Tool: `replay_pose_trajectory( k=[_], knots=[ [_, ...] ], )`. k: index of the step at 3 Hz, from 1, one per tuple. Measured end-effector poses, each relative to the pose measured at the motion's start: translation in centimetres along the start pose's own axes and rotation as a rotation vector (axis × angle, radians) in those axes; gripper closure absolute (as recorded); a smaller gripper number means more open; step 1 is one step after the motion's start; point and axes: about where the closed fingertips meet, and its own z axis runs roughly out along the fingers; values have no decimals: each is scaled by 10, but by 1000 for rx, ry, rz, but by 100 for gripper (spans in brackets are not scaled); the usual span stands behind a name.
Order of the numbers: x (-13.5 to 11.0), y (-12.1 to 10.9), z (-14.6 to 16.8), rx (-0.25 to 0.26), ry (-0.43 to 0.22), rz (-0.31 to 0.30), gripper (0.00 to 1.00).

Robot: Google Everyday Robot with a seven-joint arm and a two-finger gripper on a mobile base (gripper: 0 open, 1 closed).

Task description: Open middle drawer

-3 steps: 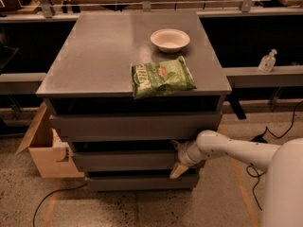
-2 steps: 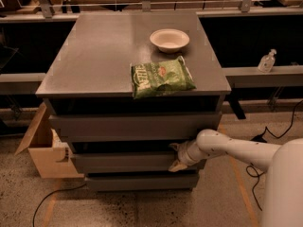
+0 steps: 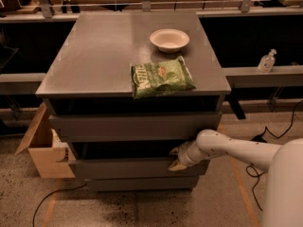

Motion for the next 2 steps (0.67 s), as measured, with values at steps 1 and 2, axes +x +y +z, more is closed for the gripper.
replay_pose_trajectory(
  k=[1,2],
  knots=[
    [-7,26,-16,-19,-13,16,100],
    [-6,27,-15,-19,-13,16,100]
  ],
)
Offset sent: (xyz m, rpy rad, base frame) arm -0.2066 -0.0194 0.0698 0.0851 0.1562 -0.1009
